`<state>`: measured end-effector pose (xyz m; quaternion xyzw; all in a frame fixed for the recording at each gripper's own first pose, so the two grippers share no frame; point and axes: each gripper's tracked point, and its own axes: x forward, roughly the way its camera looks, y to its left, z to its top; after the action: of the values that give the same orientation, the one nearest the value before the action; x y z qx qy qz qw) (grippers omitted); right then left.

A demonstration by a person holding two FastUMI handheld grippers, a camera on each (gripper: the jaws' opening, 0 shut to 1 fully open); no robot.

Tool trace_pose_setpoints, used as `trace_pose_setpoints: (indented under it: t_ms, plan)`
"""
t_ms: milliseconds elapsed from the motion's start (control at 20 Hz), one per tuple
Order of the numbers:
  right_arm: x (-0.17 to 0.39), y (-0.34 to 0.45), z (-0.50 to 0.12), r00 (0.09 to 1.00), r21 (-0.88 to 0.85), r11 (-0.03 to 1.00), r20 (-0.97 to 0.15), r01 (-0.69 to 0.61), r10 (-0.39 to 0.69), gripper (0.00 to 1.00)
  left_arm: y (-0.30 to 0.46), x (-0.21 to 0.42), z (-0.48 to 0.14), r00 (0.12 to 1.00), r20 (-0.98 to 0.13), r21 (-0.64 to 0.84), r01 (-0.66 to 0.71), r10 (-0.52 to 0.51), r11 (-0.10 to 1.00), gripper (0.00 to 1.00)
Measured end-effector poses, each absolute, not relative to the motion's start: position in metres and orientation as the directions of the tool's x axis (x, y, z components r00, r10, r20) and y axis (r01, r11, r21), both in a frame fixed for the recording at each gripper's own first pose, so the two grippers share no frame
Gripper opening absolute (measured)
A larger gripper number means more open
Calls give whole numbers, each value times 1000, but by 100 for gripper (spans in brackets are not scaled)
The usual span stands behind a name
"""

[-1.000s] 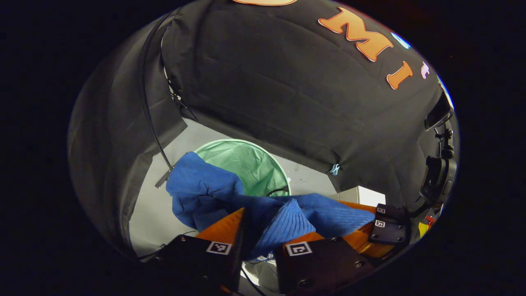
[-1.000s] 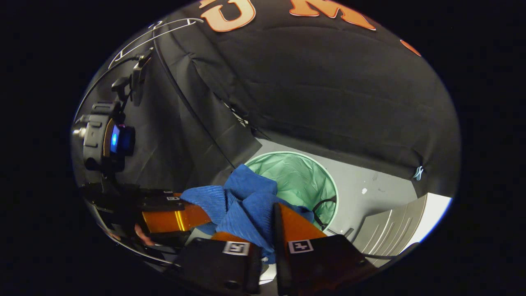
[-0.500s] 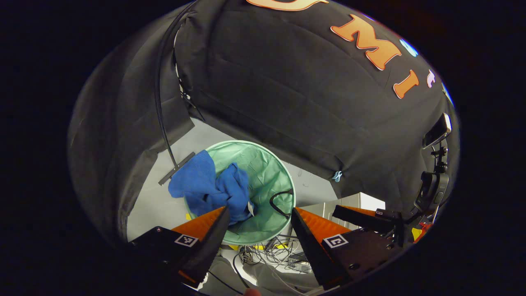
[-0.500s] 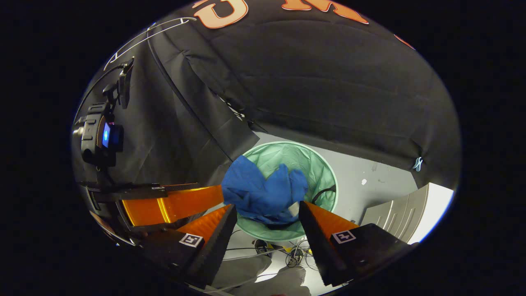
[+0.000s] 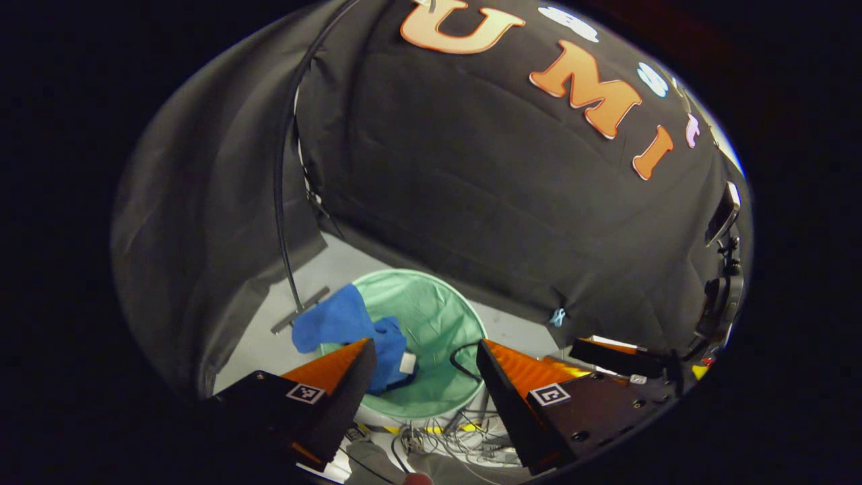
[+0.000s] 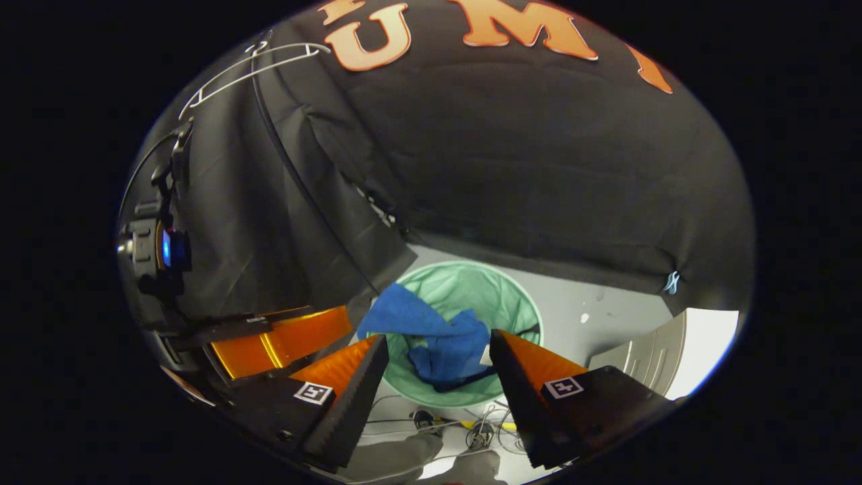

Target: Grasp the clothes on the hanger with both hands and then place them into the laundry hamper below.

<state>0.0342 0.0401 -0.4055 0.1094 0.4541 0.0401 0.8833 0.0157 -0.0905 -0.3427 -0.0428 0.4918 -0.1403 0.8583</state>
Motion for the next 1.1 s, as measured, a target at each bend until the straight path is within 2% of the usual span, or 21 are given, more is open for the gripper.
trace_pose_setpoints:
  t_ms: [100, 150, 250, 300, 350, 600, 850, 900, 950, 1000, 1050, 1100]
  plan:
    - [45, 36, -381, 653, 209, 977, -745, 33, 137, 99, -91, 24, -317, 529, -793, -216, 222, -304, 951, 92]
    - [52, 35, -365, 689, 209, 977, -713, 33, 130, 99, -92, 31, -300, 561, -769, -211, 228, -305, 951, 95]
    - [60, 34, -324, 758, 220, 975, -639, 19, 129, 99, -88, 48, -257, 643, -707, -191, 229, -295, 955, 95]
    - [63, 32, -302, 789, 216, 976, -600, 2, 131, 99, -86, 54, -235, 692, -664, -175, 225, -284, 959, 92]
    - [64, 27, -281, 816, 203, 979, -564, -13, 128, 98, -87, 60, -211, 734, -622, -160, 222, -273, 962, 95]
    - [37, 1, -182, 900, 196, 978, -412, -65, 143, 98, -99, 39, -86, 903, -370, -59, 211, -217, 976, 95]
    - [-25, -48, -105, 946, 227, 970, -284, -91, 155, 99, -131, -26, 7, 969, -166, 11, 190, -185, 982, 91]
    - [-41, -59, -92, 951, 220, 971, -265, -97, 156, 100, -136, -42, 22, 975, -141, 21, 179, -175, 984, 91]
    - [-61, -70, -78, 957, 212, 972, -246, -104, 156, 98, -137, -53, 33, 977, -130, 20, 174, -170, 985, 98]
    - [-75, -78, -68, 962, 202, 973, -224, -113, 158, 98, -143, -64, 44, 978, -119, 13, 175, -173, 984, 91]
    - [-87, -84, -60, 967, 190, 975, -202, -119, 157, 98, -149, -81, 55, 978, -106, 9, 180, -178, 984, 91]
    - [-97, -88, -52, 970, 182, 976, -185, -124, 157, 93, -152, -94, 64, 979, -102, 14, 178, -176, 984, 91]
